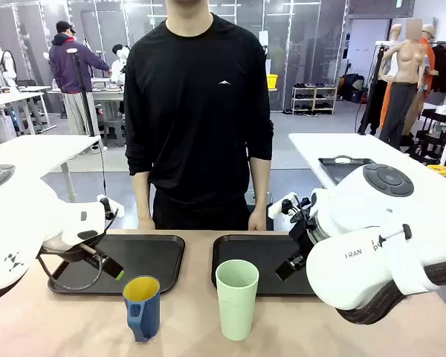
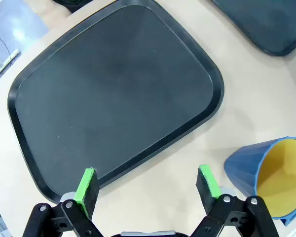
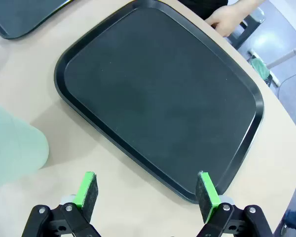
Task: Sort and store the cups by type.
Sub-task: Pick up the Reusable plastic cup.
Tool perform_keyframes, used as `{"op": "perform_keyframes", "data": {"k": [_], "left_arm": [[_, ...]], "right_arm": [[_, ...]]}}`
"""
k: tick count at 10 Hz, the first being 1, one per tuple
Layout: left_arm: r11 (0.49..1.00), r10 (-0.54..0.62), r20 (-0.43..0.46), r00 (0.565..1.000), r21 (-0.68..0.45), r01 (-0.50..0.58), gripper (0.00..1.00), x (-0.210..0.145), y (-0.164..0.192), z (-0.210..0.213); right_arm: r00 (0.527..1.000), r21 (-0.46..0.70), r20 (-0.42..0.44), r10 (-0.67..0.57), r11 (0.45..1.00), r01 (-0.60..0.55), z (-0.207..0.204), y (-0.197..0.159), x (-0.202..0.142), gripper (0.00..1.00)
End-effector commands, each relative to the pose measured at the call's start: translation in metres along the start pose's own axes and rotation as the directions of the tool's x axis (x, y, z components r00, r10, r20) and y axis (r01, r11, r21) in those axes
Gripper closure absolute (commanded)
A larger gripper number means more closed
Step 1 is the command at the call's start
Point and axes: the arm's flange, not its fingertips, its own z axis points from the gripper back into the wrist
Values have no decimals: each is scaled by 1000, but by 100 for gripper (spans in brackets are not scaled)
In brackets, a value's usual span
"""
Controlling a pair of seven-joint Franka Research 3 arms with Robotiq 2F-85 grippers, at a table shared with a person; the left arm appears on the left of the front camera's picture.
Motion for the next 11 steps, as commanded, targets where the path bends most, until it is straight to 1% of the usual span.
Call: {"op": "perform_keyframes", "data": {"k": [1,11], "left_arm": [[1000,0,0,1000,0,0,0,0,0,0],[1000,0,0,1000,0,0,0,0,0,0]], "right_arm": [[1000,0,0,0,1000,0,0,0,0,0],[1000,0,0,0,1000,0,0,0,0,0]]}}
